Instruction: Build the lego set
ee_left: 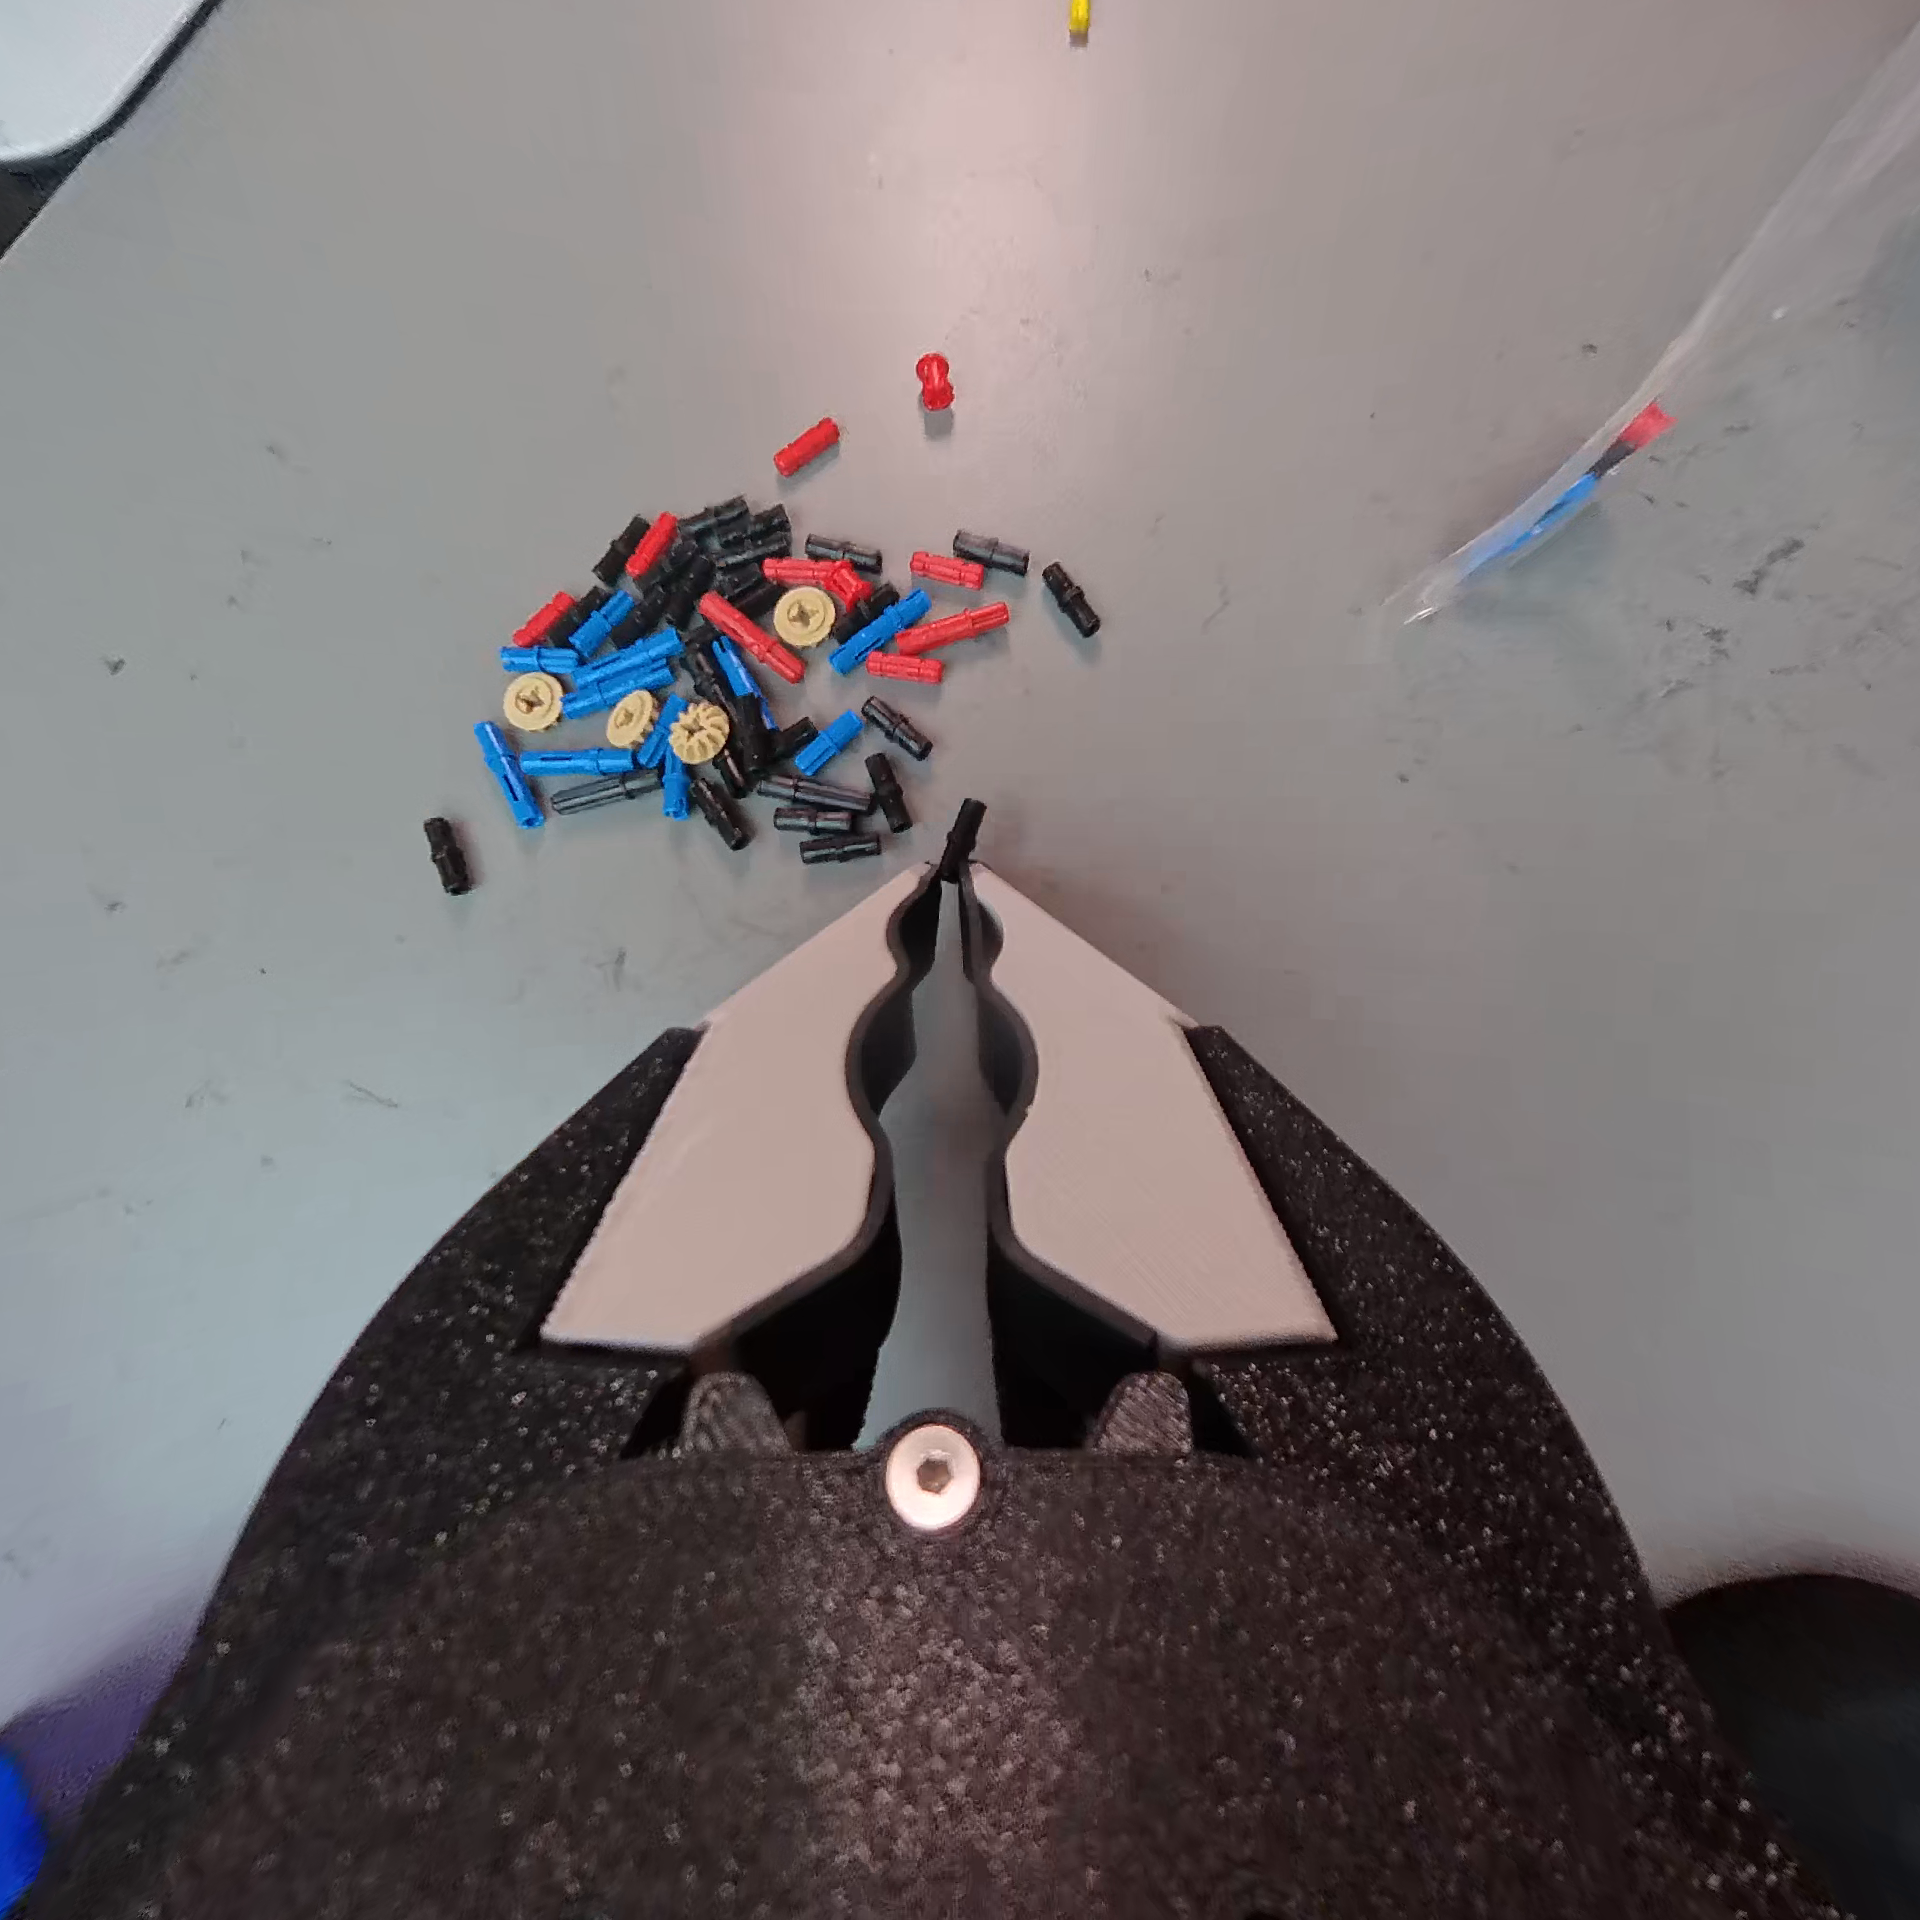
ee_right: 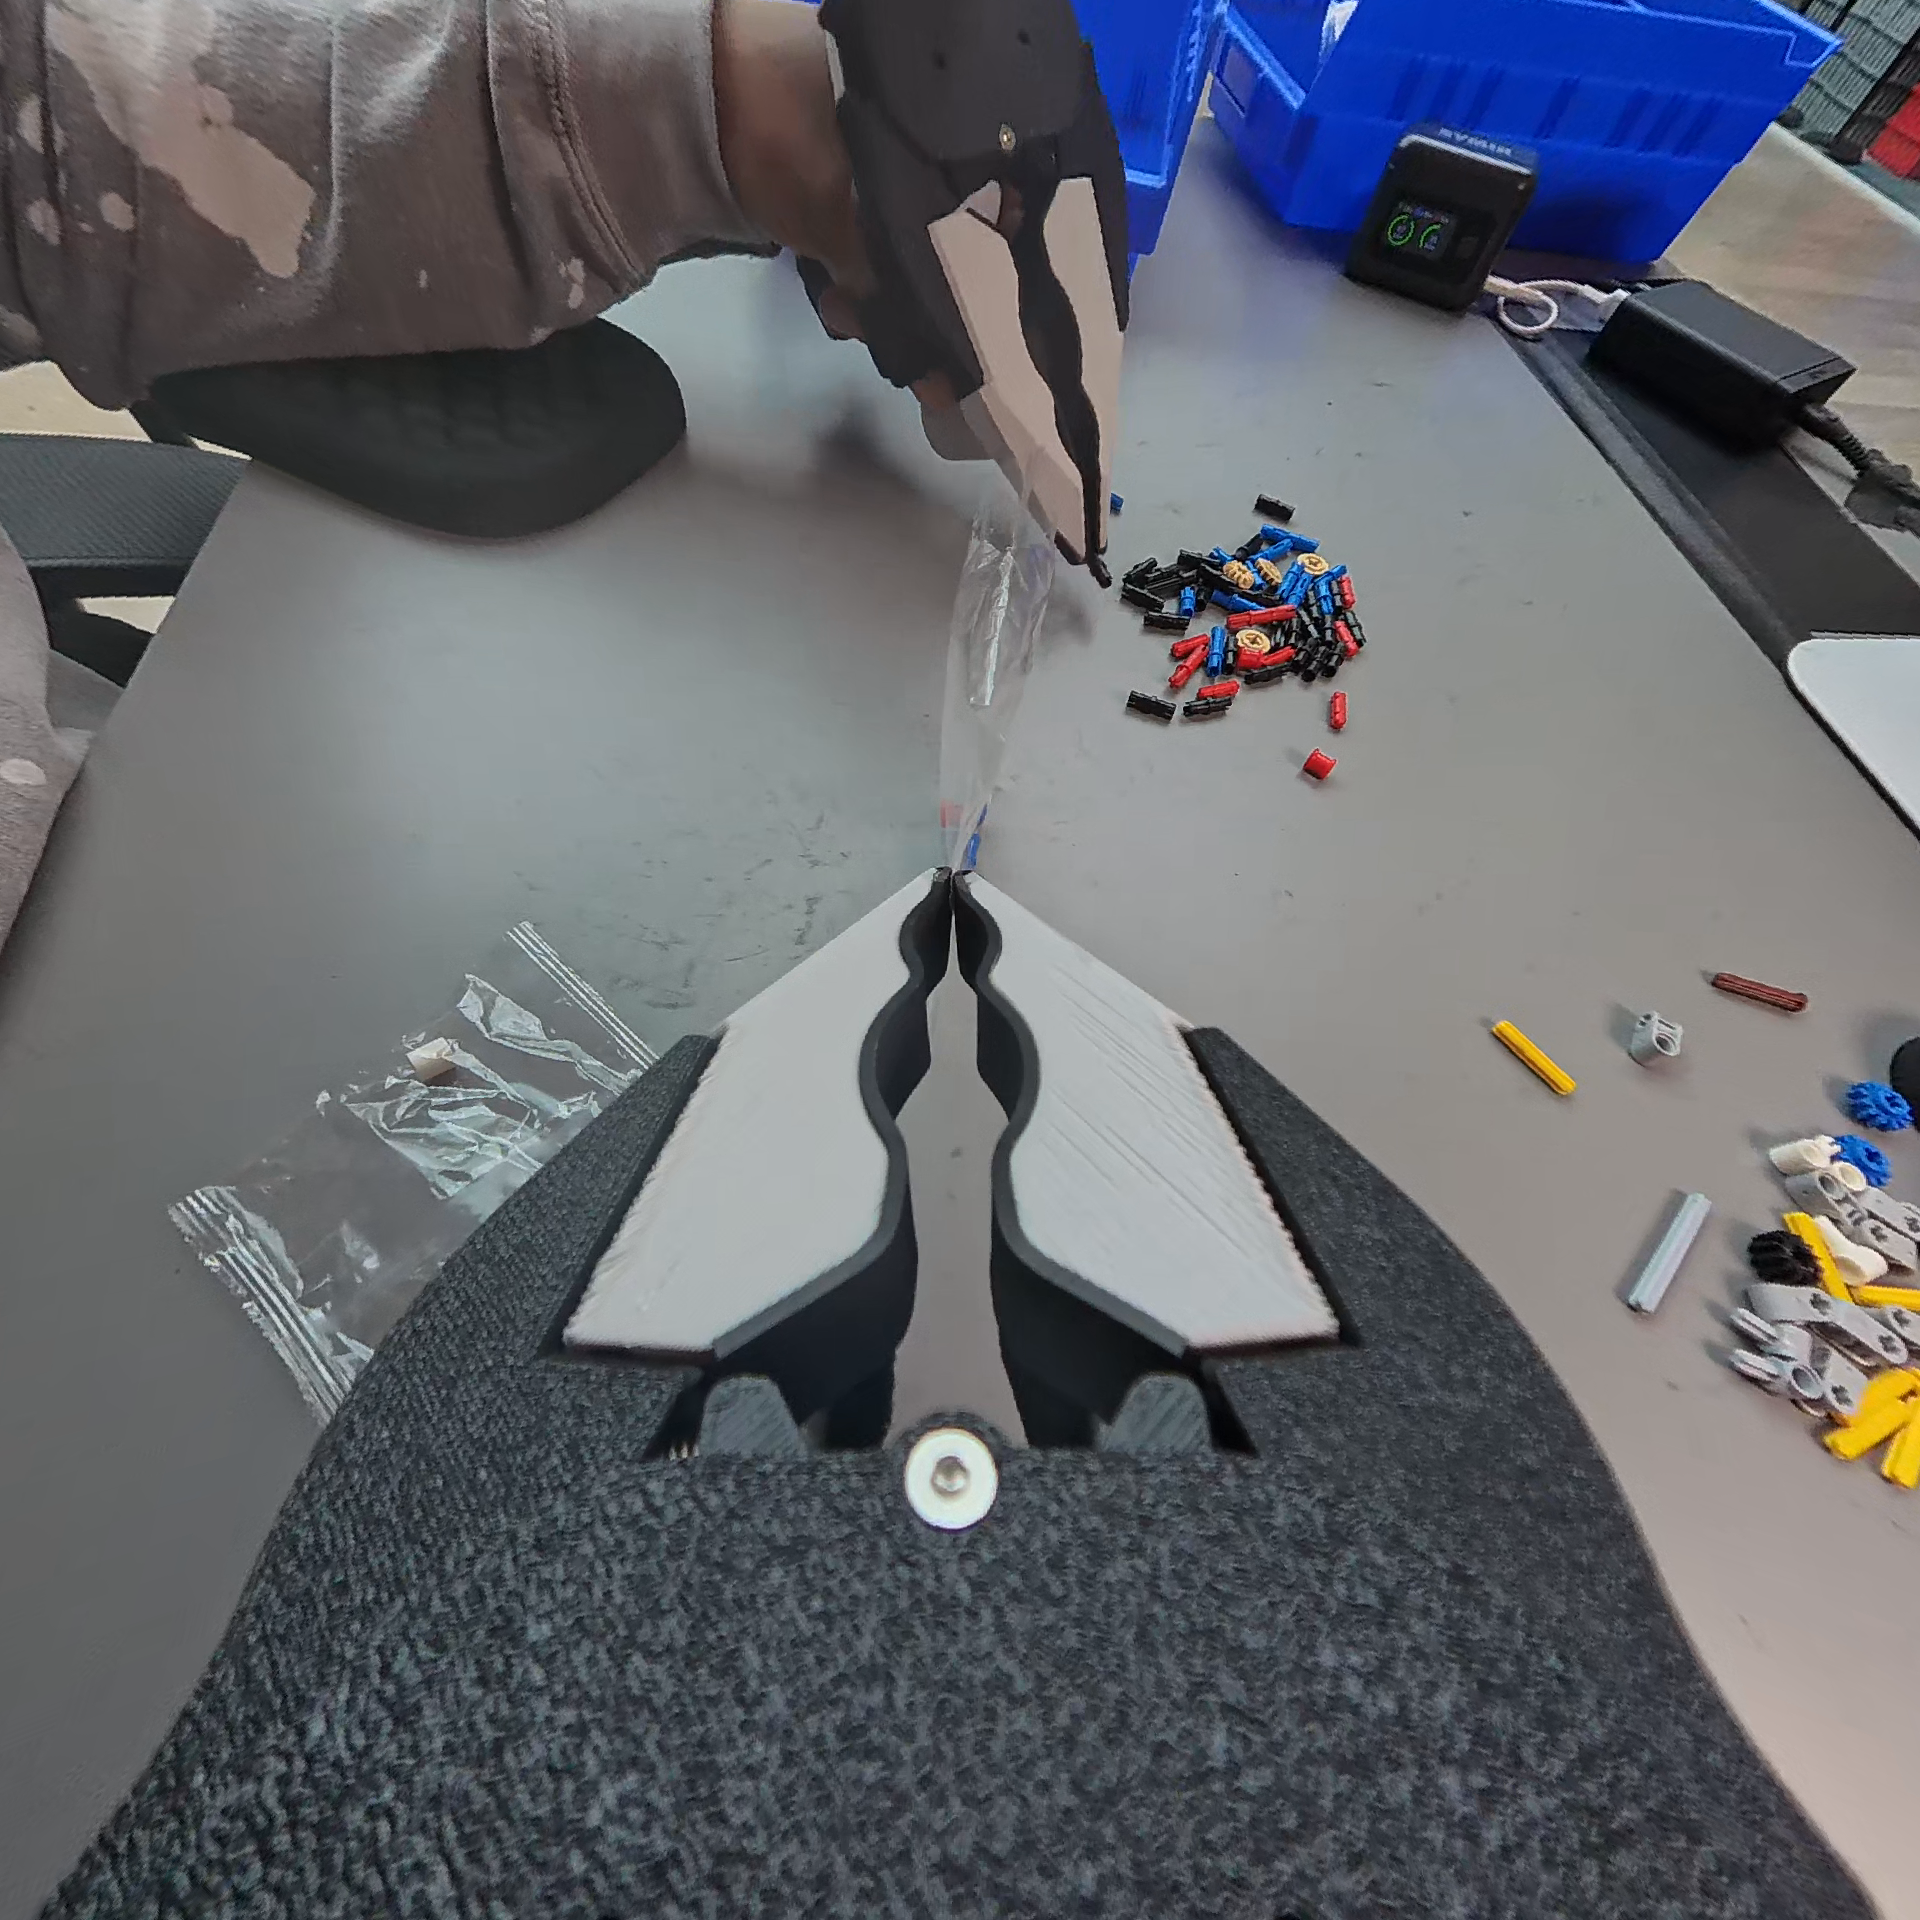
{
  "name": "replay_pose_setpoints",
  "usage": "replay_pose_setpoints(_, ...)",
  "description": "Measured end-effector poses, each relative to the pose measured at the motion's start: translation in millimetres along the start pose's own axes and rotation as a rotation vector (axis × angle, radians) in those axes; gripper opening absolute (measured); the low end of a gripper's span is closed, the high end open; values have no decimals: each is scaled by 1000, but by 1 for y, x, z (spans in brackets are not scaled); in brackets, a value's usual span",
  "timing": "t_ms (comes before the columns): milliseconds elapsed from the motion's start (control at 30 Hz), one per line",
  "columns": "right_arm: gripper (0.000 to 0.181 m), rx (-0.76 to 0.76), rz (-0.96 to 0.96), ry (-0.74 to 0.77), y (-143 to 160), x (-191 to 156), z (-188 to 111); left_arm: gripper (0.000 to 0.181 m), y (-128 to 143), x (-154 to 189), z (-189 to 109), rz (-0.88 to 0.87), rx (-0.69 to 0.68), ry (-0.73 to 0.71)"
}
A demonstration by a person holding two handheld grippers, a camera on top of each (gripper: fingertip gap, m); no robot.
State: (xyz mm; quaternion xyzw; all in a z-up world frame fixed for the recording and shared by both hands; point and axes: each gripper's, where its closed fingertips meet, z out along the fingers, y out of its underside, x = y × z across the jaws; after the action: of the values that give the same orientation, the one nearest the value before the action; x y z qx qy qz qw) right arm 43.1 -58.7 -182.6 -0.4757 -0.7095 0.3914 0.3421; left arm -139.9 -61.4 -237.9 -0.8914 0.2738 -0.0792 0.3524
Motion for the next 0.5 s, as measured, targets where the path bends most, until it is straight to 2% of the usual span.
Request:
replay_pose_setpoints(67,0,-1,-2,4,0,0,0,3,-24,13,-10,-5,113,58)
replay_pose_setpoints(167,0,4,1,0,-1,0,2,3,-73,44,-37,34,318,155)
replay_pose_setpoints(233,0,4,-3,-3,-2,-2,4,3,-95,69,-48,93,383,207)
replay_pose_setpoints(333,0,3,-9,-6,-3,-3,6,3,-106,92,-46,164,379,228)
replay_pose_setpoints(500,0,4,-12,-11,-4,-6,7,6,-99,105,-31,194,322,253)
